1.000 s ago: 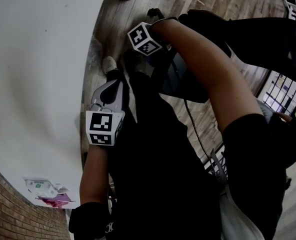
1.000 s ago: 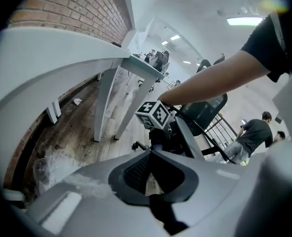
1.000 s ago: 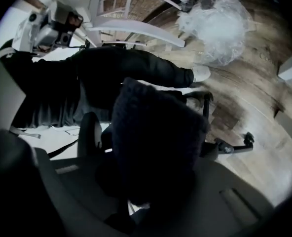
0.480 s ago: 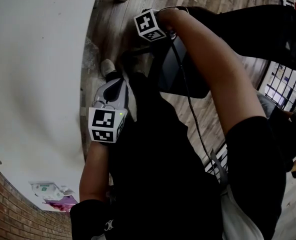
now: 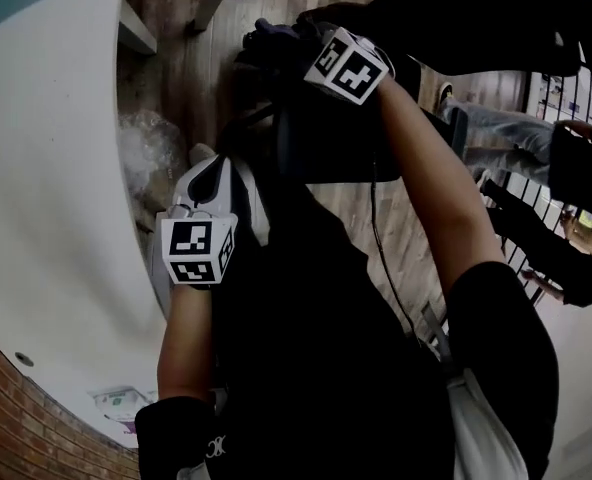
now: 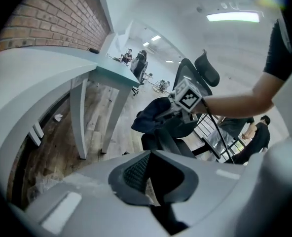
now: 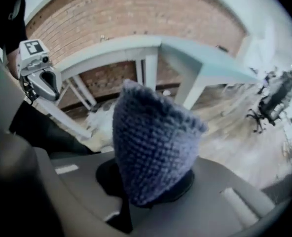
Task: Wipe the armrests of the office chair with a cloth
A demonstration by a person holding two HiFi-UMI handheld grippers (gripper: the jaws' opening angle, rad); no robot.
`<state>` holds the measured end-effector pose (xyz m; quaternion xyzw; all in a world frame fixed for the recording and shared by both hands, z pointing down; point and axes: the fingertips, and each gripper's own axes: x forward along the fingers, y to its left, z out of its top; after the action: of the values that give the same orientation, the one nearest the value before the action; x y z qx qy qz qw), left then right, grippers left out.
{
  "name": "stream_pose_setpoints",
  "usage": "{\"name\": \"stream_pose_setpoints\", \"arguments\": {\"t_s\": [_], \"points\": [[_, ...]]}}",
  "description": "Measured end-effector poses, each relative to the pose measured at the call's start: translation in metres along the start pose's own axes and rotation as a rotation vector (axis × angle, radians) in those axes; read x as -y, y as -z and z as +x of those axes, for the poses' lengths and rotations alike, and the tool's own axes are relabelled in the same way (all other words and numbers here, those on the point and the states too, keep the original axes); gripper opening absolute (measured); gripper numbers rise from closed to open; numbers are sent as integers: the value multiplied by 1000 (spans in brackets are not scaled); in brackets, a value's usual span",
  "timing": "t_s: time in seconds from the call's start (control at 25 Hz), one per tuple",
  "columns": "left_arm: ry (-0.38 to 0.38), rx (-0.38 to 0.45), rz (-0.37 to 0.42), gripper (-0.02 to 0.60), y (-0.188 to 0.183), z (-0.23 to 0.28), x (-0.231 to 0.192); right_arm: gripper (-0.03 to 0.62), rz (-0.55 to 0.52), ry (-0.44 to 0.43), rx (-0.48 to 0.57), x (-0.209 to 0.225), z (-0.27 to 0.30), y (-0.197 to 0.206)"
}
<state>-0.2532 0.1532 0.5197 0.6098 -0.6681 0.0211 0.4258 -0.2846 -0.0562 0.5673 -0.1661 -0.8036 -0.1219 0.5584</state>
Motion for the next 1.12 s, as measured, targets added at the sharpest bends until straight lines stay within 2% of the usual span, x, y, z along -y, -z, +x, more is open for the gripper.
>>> {"name": "stream_pose_setpoints", "arguments": {"t_s": [0.16,0.28,0.48,0.6,0.72,0.88,1.12], "points": [[15,8,70,6,-20,13,24,57,154,178,200,-21,-73,33],[43,9,128,6,-40,22,47,58,287,319,289,-40,-124,66],[124,-4,224,6,-67,31,95,58,527,533,343,-67,-195,137],[181,-17,281,6,-75,39,120,58,664,626,311,-82,-223,189],[219,-37,312,6,-67,50,149,58,718,664,233,-105,-243,244],[248,-63,333,6,-48,64,189,58,792,674,128,-140,-256,323],[259,-104,365,6,-9,92,255,58,854,618,25,-185,-252,436]]}}
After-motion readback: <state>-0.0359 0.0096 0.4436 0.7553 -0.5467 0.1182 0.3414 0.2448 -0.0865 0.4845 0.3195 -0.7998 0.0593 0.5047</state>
